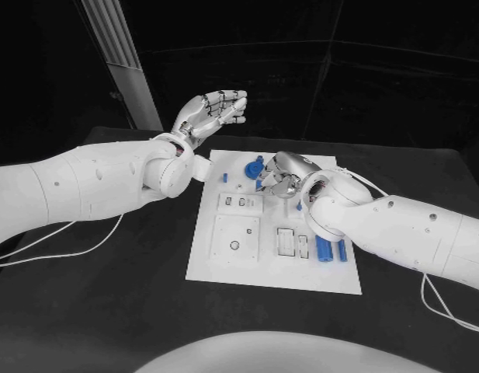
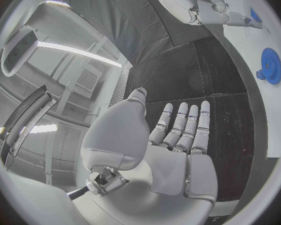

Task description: Assemble the parts on the task board

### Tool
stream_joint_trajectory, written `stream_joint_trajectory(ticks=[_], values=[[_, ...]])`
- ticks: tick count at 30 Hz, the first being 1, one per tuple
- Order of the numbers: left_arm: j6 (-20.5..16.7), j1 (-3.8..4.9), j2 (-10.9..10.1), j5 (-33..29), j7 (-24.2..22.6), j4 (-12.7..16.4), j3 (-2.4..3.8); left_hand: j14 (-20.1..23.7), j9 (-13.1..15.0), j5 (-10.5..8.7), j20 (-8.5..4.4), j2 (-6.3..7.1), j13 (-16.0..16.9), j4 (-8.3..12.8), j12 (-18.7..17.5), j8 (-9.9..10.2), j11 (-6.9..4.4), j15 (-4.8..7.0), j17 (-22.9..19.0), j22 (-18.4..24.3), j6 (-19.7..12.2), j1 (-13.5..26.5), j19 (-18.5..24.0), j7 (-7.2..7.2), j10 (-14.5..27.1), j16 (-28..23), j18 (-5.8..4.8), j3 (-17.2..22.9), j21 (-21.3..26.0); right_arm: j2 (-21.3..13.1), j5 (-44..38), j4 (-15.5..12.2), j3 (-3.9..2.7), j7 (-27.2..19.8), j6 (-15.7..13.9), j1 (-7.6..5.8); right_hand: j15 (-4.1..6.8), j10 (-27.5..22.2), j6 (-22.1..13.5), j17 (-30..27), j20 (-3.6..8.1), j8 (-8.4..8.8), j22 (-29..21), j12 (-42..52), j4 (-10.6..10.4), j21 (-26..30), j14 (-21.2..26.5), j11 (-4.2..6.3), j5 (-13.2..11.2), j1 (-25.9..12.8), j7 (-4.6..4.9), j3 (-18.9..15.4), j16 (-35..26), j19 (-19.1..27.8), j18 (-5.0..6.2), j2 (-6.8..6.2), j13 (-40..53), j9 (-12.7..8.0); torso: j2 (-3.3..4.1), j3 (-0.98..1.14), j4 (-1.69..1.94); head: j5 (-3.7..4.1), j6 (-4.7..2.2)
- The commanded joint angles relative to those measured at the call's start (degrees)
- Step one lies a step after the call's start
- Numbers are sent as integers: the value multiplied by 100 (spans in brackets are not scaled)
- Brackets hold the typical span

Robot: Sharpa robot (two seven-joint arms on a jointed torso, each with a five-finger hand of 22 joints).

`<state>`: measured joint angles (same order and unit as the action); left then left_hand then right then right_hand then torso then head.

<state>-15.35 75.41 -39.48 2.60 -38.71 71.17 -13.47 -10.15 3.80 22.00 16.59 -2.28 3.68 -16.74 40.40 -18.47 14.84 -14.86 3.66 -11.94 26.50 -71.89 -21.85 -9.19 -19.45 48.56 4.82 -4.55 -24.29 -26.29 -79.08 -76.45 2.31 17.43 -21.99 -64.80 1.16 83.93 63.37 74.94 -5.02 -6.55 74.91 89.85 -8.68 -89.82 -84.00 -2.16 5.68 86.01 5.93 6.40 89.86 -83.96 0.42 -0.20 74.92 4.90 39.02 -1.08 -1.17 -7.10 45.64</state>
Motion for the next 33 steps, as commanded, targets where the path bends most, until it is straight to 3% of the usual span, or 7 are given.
stream_joint_trajectory(ticks=[1, 17, 28, 33], values=[[14, 9, 5, 22, -1120, 4, 5, 26, -3, 24, 3, -47, 3, 1, -8, -22, 11, 0, 6, 8, -38, -12, 28, -760, 27, 0, 24, -36, 18, 48, -161, 49, -4, 50, 193, 21, -28, 607, 35, 1506, -14, 8, 1509, 15, 36, -18, -600, -41, 38, -30, 22, -8, 14, -604, -42, 17, 1508, 6, -2, -1, -9, -1, 9], [11, 9, -3, 22, -1124, 13, 5, 26, -3, 25, 3, -48, 3, 1, -7, -23, 11, 0, 6, 8, -39, -14, 29, -760, 27, 0, 24, -36, 18, 177, -259, 167, -3, -30, 268, 183, -33, 607, 37, 1506, -18, 13, 1509, 15, 39, -18, -600, -42, 45, -32, 24, -7, 14, -604, -42, 23, 1508, 5, -2, -1, -2, 3, 41], [8, 9, -15, 22, -1126, 20, 5, 29, -3, 28, 3, -58, 2, 1, -7, -31, 11, 0, 6, 9, -46, -22, 36, -760, 29, 1, 23, -40, 20, 208, -262, 175, -4, -84, 282, 211, -37, 607, 34, 1506, -21, 19, 1509, 15, 41, -18, -600, -44, 48, -36, 27, -7, 14, -604, -42, 25, 1508, 3, -4, -4, -17, 21, 73], [10, 9, -13, 22, -1128, 20, 5, 29, -3, 28, 3, -58, 2, 1, -7, -31, 11, 0, 6, 9, -46, -22, 36, -760, 29, 1, 23, -40, 20, 222, -262, 177, -4, -98, 294, 213, -41, 607, 31, 1506, -24, 25, 1509, 15, 43, -18, -600, -46, 51, -41, 30, -9, 14, -604, -42, 25, 1508, 1, -5, -2, -7, 31, 75]])
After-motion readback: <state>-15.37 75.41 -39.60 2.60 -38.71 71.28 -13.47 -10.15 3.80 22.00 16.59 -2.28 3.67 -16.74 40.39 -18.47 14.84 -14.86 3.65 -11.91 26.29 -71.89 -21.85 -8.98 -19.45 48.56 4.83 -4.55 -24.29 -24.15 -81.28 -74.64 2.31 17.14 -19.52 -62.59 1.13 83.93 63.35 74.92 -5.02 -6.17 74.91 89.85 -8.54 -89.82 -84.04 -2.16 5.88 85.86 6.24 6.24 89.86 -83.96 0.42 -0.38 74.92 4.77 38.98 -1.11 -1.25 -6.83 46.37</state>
